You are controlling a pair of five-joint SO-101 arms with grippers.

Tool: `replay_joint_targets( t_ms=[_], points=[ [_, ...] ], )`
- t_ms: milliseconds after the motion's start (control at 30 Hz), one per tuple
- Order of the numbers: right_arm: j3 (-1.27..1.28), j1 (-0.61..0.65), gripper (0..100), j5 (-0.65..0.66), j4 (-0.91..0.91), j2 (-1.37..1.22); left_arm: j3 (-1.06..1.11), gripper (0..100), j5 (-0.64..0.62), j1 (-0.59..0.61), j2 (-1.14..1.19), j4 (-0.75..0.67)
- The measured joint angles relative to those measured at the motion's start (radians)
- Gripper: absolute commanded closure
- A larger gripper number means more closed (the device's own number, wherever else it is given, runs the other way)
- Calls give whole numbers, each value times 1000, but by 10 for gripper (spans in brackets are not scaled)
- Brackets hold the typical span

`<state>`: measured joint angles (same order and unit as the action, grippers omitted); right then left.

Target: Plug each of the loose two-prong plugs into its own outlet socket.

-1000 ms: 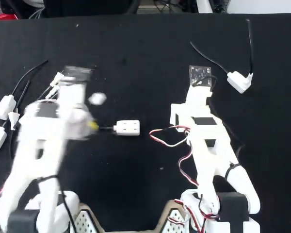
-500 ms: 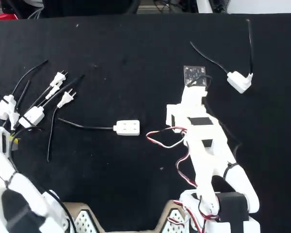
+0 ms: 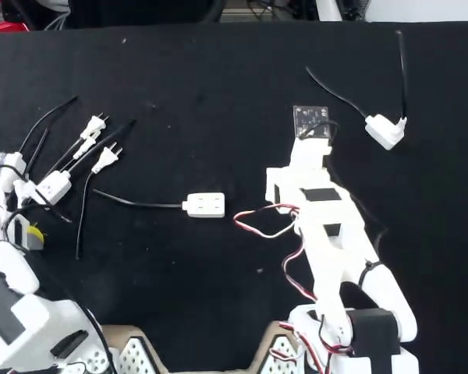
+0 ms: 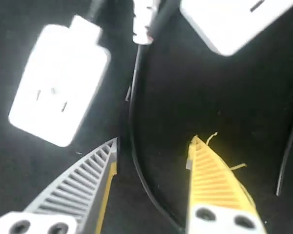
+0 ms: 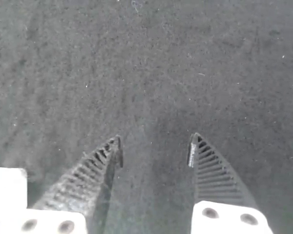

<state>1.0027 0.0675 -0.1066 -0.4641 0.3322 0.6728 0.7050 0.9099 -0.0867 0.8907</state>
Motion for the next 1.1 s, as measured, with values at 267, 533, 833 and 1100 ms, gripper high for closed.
replay_joint_targets(
  t_ms=[267,533,833,1100],
  points=[
    [0,0,783,0,0,0,0,947,-34,-5,55,-75],
    [0,0,783,0,0,0,-26,970,-107,-58,37,52],
    [0,0,783,0,0,0,-49,970,-120,-57,-258,324],
    [0,0,783,0,0,0,-49,970,-144,-57,-608,359]
  ],
)
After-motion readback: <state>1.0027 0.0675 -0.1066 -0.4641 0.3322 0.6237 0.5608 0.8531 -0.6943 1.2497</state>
